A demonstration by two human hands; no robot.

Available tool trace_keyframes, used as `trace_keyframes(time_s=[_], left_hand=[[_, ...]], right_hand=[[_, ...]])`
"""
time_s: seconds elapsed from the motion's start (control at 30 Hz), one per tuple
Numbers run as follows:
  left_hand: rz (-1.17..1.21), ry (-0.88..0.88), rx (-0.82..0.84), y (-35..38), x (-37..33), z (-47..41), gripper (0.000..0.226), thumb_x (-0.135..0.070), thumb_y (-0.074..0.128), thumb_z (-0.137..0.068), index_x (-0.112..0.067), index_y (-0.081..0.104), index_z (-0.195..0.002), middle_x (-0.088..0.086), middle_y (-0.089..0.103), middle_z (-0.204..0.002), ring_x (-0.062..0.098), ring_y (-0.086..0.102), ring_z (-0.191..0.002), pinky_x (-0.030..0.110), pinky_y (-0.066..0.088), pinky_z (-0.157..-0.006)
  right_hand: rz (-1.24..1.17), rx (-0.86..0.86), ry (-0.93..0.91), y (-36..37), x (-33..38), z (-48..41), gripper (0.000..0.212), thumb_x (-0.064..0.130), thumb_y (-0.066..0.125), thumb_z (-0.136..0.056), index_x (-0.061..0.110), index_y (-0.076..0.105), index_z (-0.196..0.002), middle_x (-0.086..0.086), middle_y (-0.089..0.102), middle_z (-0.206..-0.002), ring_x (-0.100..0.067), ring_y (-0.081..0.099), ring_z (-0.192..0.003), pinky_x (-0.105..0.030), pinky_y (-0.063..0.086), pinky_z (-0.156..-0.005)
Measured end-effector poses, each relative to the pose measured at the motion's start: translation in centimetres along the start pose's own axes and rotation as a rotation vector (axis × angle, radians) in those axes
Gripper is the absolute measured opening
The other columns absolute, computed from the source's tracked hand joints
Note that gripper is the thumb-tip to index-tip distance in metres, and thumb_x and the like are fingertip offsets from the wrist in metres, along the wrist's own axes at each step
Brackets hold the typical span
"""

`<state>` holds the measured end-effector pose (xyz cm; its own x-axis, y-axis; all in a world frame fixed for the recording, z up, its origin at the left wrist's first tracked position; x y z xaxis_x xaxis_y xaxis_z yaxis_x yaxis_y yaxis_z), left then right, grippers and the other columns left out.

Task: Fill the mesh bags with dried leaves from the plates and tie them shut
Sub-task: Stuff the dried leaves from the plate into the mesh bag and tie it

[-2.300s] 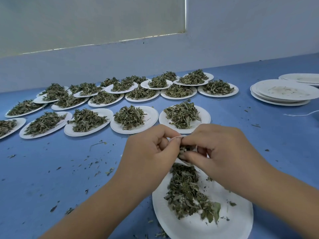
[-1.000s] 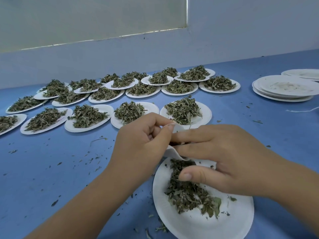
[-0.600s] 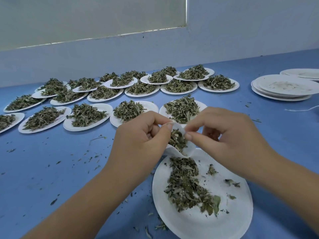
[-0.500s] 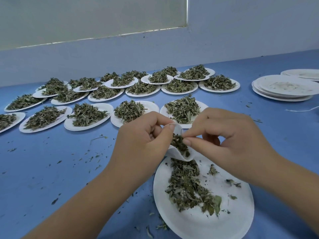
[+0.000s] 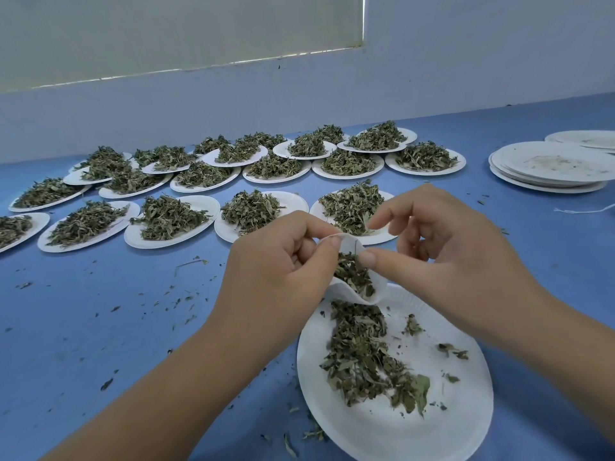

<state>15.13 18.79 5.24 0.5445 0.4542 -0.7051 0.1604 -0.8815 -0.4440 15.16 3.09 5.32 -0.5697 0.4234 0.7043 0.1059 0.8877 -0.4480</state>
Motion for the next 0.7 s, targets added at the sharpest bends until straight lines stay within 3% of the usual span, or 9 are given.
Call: trace_keyframes(time_s=[0.2, 0.43, 0.57, 0.7], left_hand=[[0.018, 0.003, 0.015, 0.3, -0.3, 0.1, 0.011, -0.012, 0.065, -0.089, -0.020, 0.069, -0.081, 0.005, 0.047, -0.052, 0.004, 0.037, -0.044, 0.006, 0.029, -0.047], [0.033, 0.024, 0.035, 0.7, -0.6, 0.1, 0.015, -0.012, 0.066, -0.088, -0.024, 0.069, -0.080, 0.003, 0.047, -0.050, 0.004, 0.038, -0.044, 0.008, 0.029, -0.046], [-0.003, 0.058, 0.022, 0.6, -1.0, 0.2, 0.010, -0.021, 0.061, -0.086, -0.025, 0.067, -0.080, 0.007, 0.047, -0.056, 0.012, 0.036, -0.046, 0.010, 0.028, -0.045], [0.001, 0.076, 0.013, 0.5, -1.3, 0.3, 0.010, -0.020, 0.060, -0.086, -0.025, 0.067, -0.081, 0.007, 0.045, -0.054, 0.017, 0.039, -0.047, 0.012, 0.029, -0.045]], right_hand=[[0.182, -0.040, -0.198, 0.5, 2.2, 0.5, 0.007, 0.026, 0.071, -0.079, 0.028, 0.074, -0.086, 0.014, 0.049, -0.079, -0.010, 0.048, -0.062, -0.016, 0.037, -0.056], [0.233, 0.047, -0.188, 1.7, 1.9, 0.5, 0.012, 0.019, 0.078, -0.080, 0.030, 0.076, -0.084, 0.005, 0.049, -0.077, -0.007, 0.043, -0.063, -0.012, 0.031, -0.056], [-0.016, -0.036, 0.036, 0.2, 0.2, 0.1, 0.010, 0.033, 0.076, -0.077, 0.034, 0.066, -0.080, 0.015, 0.050, -0.076, -0.008, 0.049, -0.062, -0.017, 0.041, -0.058], [-0.163, 0.136, 0.358, 2.1, -2.5, 0.6, 0.017, 0.043, 0.071, -0.078, 0.033, 0.061, -0.086, 0.012, 0.059, -0.084, -0.012, 0.056, -0.057, -0.031, 0.052, -0.051]])
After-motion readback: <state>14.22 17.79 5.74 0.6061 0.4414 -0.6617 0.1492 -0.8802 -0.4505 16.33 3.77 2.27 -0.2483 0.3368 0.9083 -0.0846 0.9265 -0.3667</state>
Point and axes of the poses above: each hand's wrist, its own z-axis away from the middle knuckle, its own y-axis out of the palm, x = y × z, the point moved 9 cm from there along -z, towards the middle knuckle
